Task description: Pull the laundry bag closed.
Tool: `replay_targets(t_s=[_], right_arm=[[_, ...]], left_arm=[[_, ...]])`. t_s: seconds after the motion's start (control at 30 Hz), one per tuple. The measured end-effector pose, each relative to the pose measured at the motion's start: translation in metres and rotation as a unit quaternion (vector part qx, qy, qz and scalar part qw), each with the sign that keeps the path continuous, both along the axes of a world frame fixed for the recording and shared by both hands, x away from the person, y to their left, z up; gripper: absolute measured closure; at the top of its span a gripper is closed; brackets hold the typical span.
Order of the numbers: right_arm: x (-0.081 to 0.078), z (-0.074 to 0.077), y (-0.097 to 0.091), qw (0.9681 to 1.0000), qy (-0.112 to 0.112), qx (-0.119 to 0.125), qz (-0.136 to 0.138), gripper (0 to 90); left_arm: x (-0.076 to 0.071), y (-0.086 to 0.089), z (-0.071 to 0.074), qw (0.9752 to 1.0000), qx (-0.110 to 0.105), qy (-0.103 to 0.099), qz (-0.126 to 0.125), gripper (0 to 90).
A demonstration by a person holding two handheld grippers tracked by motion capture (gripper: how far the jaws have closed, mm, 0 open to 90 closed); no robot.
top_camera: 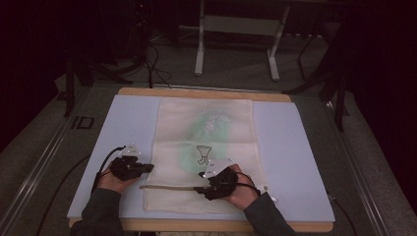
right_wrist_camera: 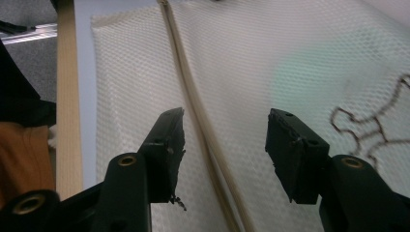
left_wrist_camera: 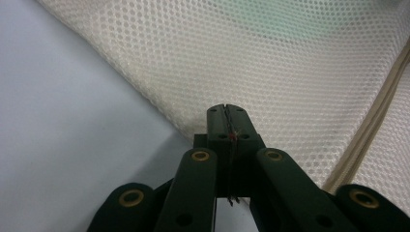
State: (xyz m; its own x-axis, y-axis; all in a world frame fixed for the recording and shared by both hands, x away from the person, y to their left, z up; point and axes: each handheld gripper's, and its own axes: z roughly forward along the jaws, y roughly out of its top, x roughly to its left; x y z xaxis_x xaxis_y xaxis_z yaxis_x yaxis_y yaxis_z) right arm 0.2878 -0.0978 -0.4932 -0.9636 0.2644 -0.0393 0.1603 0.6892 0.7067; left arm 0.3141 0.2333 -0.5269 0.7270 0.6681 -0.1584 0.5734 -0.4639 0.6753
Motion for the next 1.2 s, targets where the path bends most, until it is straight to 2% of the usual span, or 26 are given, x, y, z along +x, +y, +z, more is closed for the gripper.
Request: replay_targets(t_s=[0.17,0.47,0.57,0.6,0.7,1.03,1.2], right_arm=[[-0.001,-0.002,0.011,1.0000,-0.001,0.001,0.009,49.1],[-0.002,-0.008,0.037,0.9993,0.001,-0.003,0.036,56.5],[-0.002,-0.009,0.040,0.9993,0.002,-0.003,0.038,56.8],[-0.001,-0.010,0.049,0.9990,0.003,0.002,0.044,57.0],[0.000,-0.011,0.056,0.9988,0.003,0.003,0.050,56.9],[0.004,-0.016,0.081,0.9980,0.011,0.001,0.063,64.1],[0.006,-0.016,0.094,0.9976,0.013,0.005,0.067,63.5]], left_arm=[[0.001,0.000,-0.002,1.0000,0.007,0.005,0.000,89.8],[0.003,0.001,-0.003,1.0000,0.001,0.003,-0.004,89.8],[0.003,0.002,-0.003,1.0000,0.001,0.000,-0.004,89.8],[0.005,0.002,-0.003,1.0000,-0.006,0.002,-0.005,89.8],[0.008,0.003,-0.002,1.0000,-0.008,-0.001,-0.005,89.8],[0.012,0.004,-0.003,0.9999,-0.011,-0.002,-0.003,89.8],[0.016,0.004,-0.004,0.9999,-0.011,0.000,-0.002,89.8]])
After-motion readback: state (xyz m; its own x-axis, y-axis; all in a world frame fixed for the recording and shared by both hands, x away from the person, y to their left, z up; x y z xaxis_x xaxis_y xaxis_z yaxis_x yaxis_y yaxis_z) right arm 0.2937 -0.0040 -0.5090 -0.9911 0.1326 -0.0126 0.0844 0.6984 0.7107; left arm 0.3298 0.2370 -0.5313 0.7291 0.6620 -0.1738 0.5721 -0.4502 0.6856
